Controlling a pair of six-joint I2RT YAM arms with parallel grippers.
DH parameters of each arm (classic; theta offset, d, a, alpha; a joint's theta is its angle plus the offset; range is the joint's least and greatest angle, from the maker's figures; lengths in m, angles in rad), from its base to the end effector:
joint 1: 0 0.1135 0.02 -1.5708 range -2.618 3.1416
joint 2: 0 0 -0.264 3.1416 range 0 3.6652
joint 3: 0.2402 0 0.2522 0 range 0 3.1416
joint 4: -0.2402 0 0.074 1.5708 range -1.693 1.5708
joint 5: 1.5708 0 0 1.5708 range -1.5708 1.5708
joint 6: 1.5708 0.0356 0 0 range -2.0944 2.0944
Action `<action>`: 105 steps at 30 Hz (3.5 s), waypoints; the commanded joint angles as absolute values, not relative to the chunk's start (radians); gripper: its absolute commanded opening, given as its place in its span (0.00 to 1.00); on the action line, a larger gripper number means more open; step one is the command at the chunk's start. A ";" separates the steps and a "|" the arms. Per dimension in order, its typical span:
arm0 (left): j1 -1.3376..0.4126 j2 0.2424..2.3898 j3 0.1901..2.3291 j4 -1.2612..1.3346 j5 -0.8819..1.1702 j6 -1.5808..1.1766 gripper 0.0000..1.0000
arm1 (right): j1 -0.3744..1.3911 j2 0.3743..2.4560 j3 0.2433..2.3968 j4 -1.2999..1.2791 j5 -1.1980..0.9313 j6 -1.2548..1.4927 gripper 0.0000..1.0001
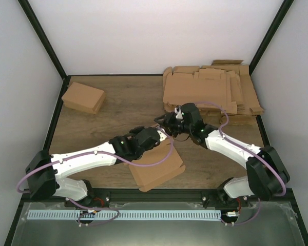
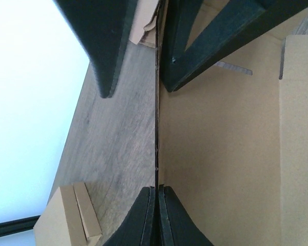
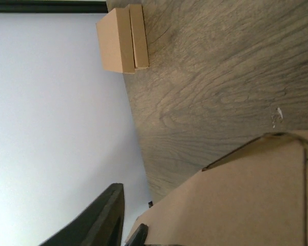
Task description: Fold the paper box
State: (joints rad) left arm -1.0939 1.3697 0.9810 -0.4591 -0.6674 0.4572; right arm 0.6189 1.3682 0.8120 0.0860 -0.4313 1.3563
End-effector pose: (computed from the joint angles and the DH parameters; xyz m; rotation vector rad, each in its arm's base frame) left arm 0.1500 -0.2423 0.2584 1.3477 1.7905 0.4686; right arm 0.2369 0.1870 0.2455 0.5689 2.3750 1.5315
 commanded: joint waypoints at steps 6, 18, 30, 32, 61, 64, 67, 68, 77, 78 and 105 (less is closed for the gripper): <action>-1.118 1.369 1.009 -0.463 -0.665 0.452 0.05 | 0.627 1.396 0.836 0.108 -0.436 1.373 0.04; -0.804 1.230 1.197 -0.586 0.047 0.005 1.00 | 0.610 1.373 0.664 0.365 -0.571 1.237 0.01; -0.626 1.434 1.177 -0.712 0.399 0.060 0.86 | 0.599 1.422 0.677 0.330 -0.642 1.129 0.01; -0.615 1.443 1.162 -0.699 0.433 0.062 0.77 | 0.595 1.427 0.687 0.306 -0.636 1.109 0.01; -0.586 1.572 1.126 -0.725 0.448 0.108 0.34 | 0.555 1.433 0.766 0.122 -0.551 0.913 0.36; -0.584 1.582 1.127 -0.723 0.446 0.107 0.33 | 0.540 1.409 0.772 0.079 -0.536 0.873 0.44; -0.584 1.588 1.127 -0.718 0.448 0.106 0.32 | 0.536 1.383 0.793 0.008 -0.497 0.818 0.50; -0.584 1.589 1.127 -0.718 0.450 0.104 0.32 | 0.535 1.373 0.799 -0.014 -0.476 0.796 0.51; -0.583 1.576 1.130 -0.715 0.479 0.104 0.33 | 0.535 1.343 0.886 -0.165 -0.304 0.607 0.40; -0.583 1.576 1.129 -0.715 0.483 0.105 0.33 | 0.535 1.354 0.896 -0.174 -0.302 0.595 0.36; -0.568 1.573 1.107 -0.687 0.531 0.086 0.39 | 0.537 1.445 0.889 -0.259 -0.404 0.551 0.01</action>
State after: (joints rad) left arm -0.5774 1.5585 1.1248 -0.6746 0.5236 0.0814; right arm 0.5339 1.4635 0.9169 -0.1730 -0.3897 0.5652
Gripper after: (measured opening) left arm 0.380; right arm 0.014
